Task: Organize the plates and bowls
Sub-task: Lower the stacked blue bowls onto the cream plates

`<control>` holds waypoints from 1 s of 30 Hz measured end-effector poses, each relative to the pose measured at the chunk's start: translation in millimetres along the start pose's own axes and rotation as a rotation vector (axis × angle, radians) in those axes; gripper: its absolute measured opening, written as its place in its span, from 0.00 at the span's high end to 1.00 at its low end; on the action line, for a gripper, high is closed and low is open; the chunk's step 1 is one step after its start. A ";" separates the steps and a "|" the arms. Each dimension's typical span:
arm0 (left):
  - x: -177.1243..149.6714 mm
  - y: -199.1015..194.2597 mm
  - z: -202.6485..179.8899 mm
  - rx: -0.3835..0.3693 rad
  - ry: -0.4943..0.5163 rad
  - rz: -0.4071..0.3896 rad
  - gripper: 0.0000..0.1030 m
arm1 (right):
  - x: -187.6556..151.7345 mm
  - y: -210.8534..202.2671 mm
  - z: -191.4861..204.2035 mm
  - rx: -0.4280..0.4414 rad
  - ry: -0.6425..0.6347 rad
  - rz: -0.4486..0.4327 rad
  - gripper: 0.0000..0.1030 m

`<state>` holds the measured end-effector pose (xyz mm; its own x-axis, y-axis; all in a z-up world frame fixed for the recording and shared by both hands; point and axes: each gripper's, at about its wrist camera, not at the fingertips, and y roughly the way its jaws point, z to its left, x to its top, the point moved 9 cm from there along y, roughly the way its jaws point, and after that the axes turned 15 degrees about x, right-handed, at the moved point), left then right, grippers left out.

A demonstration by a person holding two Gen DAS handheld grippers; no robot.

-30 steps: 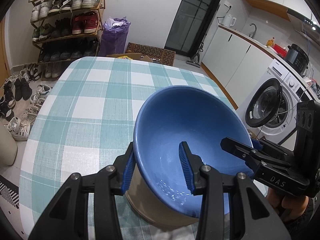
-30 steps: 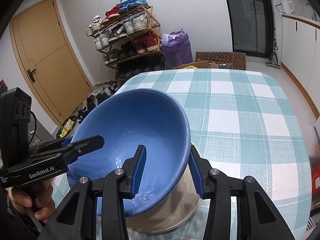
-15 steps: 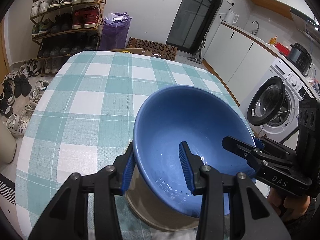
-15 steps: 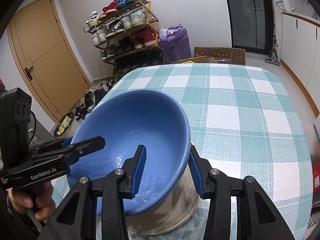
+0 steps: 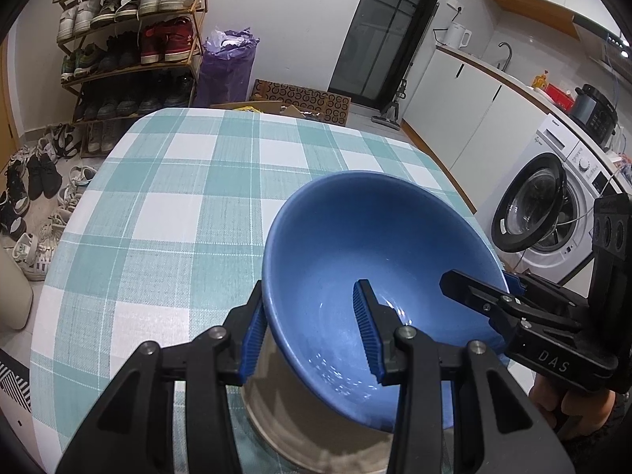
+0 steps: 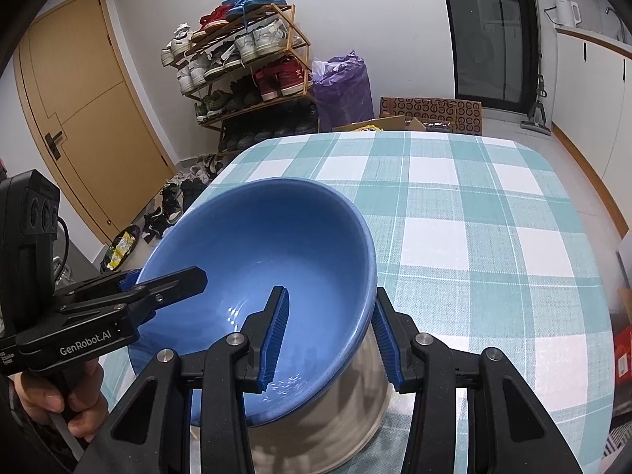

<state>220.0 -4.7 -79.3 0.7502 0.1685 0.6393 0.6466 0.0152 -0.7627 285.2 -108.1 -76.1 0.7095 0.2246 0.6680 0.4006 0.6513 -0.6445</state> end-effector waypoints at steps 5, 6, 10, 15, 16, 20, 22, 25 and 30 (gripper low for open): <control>0.8 1.6 -0.3 0.004 0.004 0.000 0.60 | 1.3 0.7 0.3 -0.006 -0.013 -0.004 0.57; 0.7 1.6 -0.3 0.007 0.006 -0.001 0.60 | 1.4 0.7 0.4 -0.007 -0.015 -0.004 0.57; 0.1 2.8 -1.1 0.004 0.008 0.000 0.60 | 0.9 0.7 0.1 -0.005 -0.016 -0.003 0.57; 0.0 3.2 -2.3 0.005 0.013 -0.003 0.60 | 0.7 2.0 -0.5 -0.009 -0.017 -0.001 0.57; -0.3 2.9 -2.9 0.006 0.015 -0.004 0.60 | 0.1 2.4 -1.0 -0.011 -0.019 -0.001 0.57; -0.7 2.9 -4.3 0.007 0.017 -0.006 0.60 | -1.1 2.8 -1.6 -0.013 -0.019 -0.001 0.57; -0.8 2.7 -4.7 0.006 0.019 -0.008 0.60 | -1.7 3.0 -2.2 -0.010 -0.015 -0.002 0.57; -1.5 3.1 -4.8 0.010 0.022 -0.004 0.60 | -2.8 1.8 -2.8 -0.001 -0.014 -0.003 0.57; -3.2 -1.1 -4.6 0.013 0.028 -0.004 0.54 | -4.1 -1.3 -3.6 -0.003 -0.029 -0.009 0.50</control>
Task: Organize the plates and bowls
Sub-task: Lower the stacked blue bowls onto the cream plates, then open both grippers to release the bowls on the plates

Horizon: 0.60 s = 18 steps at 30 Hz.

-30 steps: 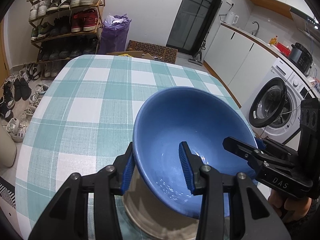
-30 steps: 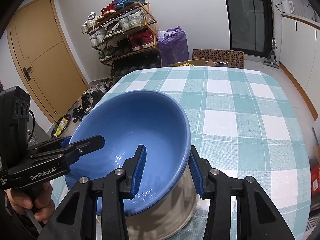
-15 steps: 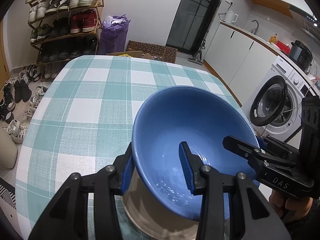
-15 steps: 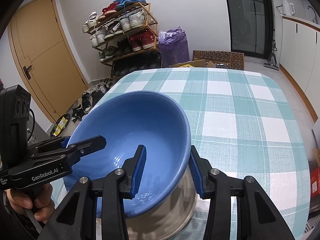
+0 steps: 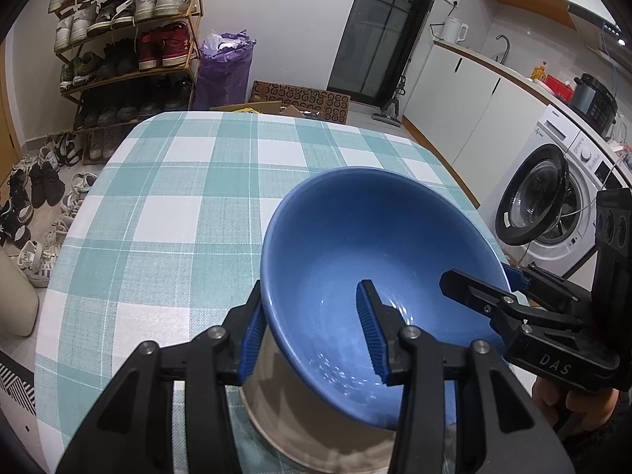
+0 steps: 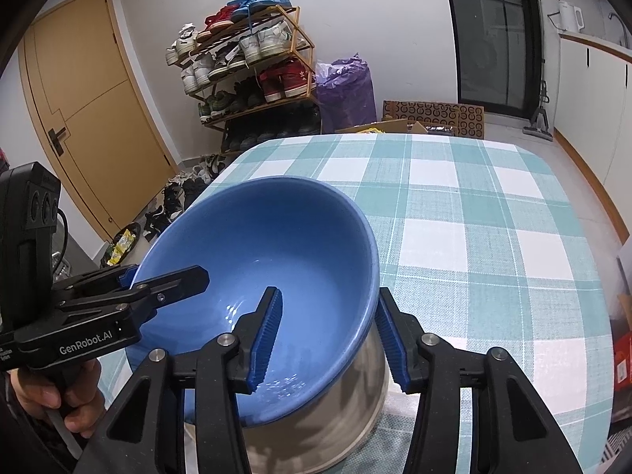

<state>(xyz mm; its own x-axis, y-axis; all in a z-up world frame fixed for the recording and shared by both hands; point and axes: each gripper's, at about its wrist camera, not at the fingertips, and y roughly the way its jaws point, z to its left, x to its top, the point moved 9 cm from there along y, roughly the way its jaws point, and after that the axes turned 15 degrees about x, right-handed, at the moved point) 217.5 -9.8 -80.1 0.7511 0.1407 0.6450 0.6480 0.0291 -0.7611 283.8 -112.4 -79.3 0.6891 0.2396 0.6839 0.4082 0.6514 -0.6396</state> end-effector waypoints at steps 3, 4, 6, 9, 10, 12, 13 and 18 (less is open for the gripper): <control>0.2 -6.0 1.5 0.018 0.010 -0.013 0.38 | 0.1 -4.8 -2.7 -0.011 -0.002 -0.011 0.36; 0.2 -8.4 1.7 0.024 0.015 -0.018 0.37 | 0.6 -7.9 -2.9 -0.006 -0.004 -0.020 0.32; -0.1 -12.5 2.9 0.033 0.022 -0.024 0.29 | 1.3 -13.0 -3.8 -0.010 -0.013 -0.034 0.23; 1.4 -24.0 7.1 0.049 0.019 -0.065 0.14 | 1.9 -24.1 -3.3 -0.010 -0.031 -0.071 0.10; 1.4 -26.9 7.6 0.048 0.019 -0.074 0.13 | 1.9 -28.5 -2.9 -0.005 -0.039 -0.086 0.07; 0.6 -31.6 9.7 0.051 0.018 -0.080 0.06 | 1.0 -35.2 -1.8 -0.002 -0.049 -0.105 0.02; 0.7 -34.6 10.7 0.054 0.018 -0.090 0.01 | 0.7 -37.6 -1.3 -0.001 -0.053 -0.112 0.01; -0.7 -47.0 12.1 0.049 0.024 -0.139 0.00 | -3.5 -46.6 3.3 0.012 -0.071 -0.135 0.01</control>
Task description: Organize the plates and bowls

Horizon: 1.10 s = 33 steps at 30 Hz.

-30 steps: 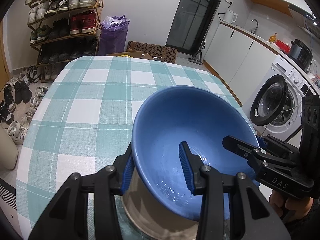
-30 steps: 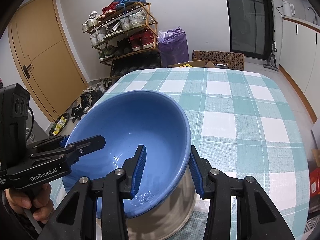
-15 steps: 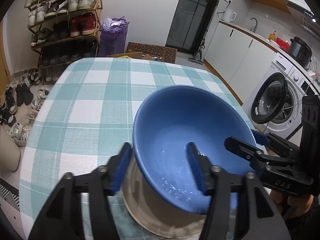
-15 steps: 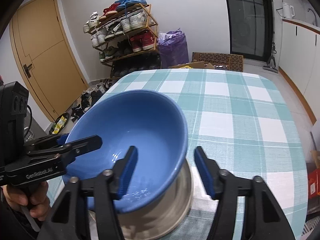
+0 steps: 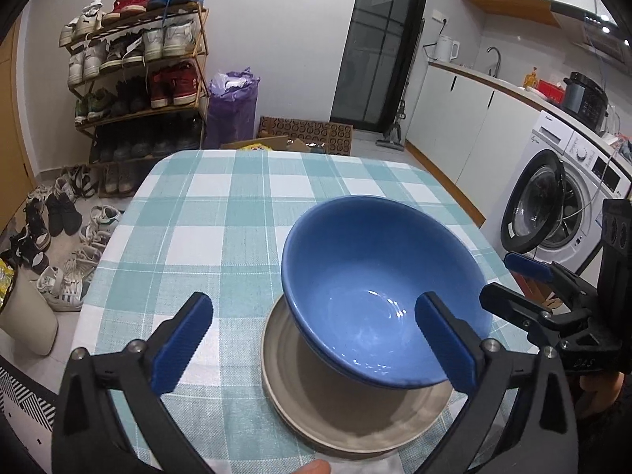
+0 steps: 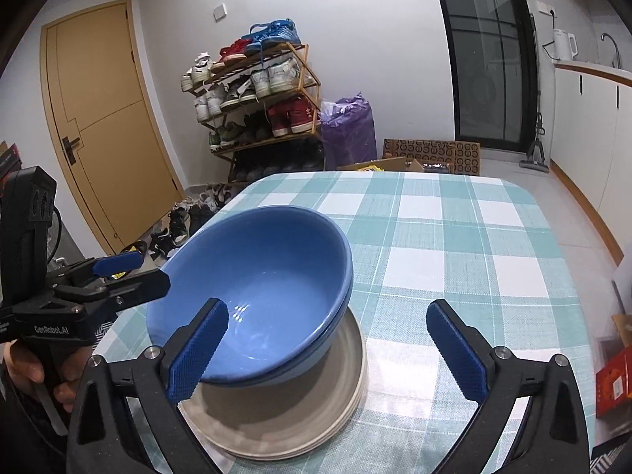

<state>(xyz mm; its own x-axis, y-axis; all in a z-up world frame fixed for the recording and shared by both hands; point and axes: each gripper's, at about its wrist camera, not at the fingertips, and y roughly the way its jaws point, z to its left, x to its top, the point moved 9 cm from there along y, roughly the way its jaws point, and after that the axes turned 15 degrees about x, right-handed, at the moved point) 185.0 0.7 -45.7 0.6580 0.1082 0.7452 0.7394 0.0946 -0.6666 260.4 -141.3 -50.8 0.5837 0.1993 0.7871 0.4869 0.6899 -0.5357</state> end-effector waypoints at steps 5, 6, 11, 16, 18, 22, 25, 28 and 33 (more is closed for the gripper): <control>-3.8 -7.3 -1.9 0.008 0.017 -0.035 0.00 | -9.7 -4.2 2.2 0.000 -0.009 -0.013 0.01; -5.4 -9.0 -1.7 0.016 0.024 -0.045 0.00 | -12.3 -5.0 2.2 0.001 -0.010 -0.015 0.01; -11.6 -16.4 -0.1 0.054 0.053 -0.093 0.00 | -22.1 -9.0 3.2 0.009 -0.010 -0.034 0.01; -19.9 -22.8 5.7 0.071 0.053 -0.134 0.00 | -27.8 -16.0 7.4 0.016 -0.024 -0.064 0.01; -22.2 -25.8 8.7 0.078 0.047 -0.155 0.00 | -30.1 -18.5 10.7 0.011 -0.043 -0.071 0.01; -29.3 -33.5 13.4 0.095 0.043 -0.216 0.00 | -36.5 -24.7 16.5 -0.007 -0.087 -0.091 0.01; -36.0 -36.5 15.2 0.096 0.039 -0.236 0.00 | -43.2 -29.2 19.6 -0.010 -0.100 -0.102 0.01; -44.2 -39.8 17.7 0.097 0.028 -0.255 0.00 | -49.9 -36.8 20.7 -0.027 -0.115 -0.136 0.01; -52.0 -47.8 26.7 0.101 0.002 -0.311 0.00 | -60.9 -50.1 21.8 -0.050 -0.143 -0.184 0.01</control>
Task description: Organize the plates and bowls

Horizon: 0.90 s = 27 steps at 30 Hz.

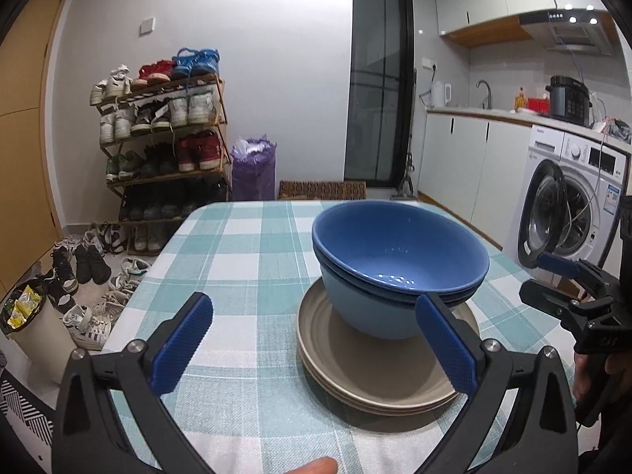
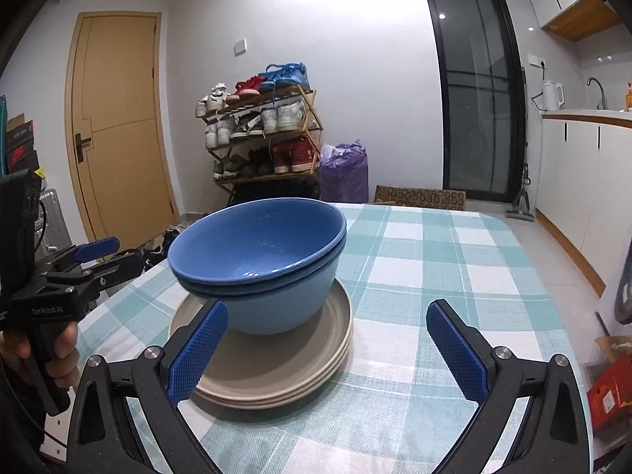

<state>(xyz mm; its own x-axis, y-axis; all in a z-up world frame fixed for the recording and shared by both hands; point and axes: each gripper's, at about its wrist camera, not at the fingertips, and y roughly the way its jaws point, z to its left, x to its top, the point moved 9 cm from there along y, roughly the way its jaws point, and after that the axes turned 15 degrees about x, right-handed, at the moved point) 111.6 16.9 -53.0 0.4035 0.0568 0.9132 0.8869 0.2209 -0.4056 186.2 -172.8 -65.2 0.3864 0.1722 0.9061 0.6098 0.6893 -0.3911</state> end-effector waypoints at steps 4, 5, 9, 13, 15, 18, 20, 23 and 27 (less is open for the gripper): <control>-1.9 -3.0 3.8 0.012 -0.013 -0.028 0.00 | -4.8 -8.6 -0.2 0.000 -0.002 -0.024 0.01; -2.1 -3.7 4.8 0.019 -0.012 -0.039 0.00 | -5.7 -10.7 0.1 -0.001 -0.006 -0.033 0.01; -4.1 -4.2 4.0 0.039 0.003 -0.067 0.00 | -8.8 -15.8 1.2 -0.006 -0.018 -0.058 0.01; -4.7 -4.8 1.6 0.052 0.017 -0.090 0.00 | -11.4 -15.9 1.9 -0.011 -0.029 -0.067 0.01; -5.7 -3.8 2.0 0.068 0.019 -0.095 0.00 | -13.2 -15.1 1.1 -0.023 -0.039 -0.069 0.01; -7.3 -2.5 2.2 0.066 0.008 -0.100 0.00 | -13.6 -15.8 1.3 -0.029 -0.049 -0.077 0.01; -8.6 -1.4 2.0 0.063 0.007 -0.101 0.00 | -13.7 -16.8 0.7 -0.027 -0.046 -0.084 0.01; -12.0 -0.7 1.0 0.059 0.009 -0.108 0.00 | -13.6 -17.9 0.3 -0.029 -0.048 -0.090 0.01; -16.6 1.3 0.5 0.051 0.006 -0.101 0.00 | -13.3 -18.1 6.7 -0.027 -0.079 -0.094 0.01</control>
<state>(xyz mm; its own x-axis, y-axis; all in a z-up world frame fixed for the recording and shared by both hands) 105.9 16.8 -68.7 0.3141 0.0257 0.9490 0.9107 0.2743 -0.3089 165.5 -182.9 -69.1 0.2715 0.1639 0.9484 0.6596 0.6859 -0.3074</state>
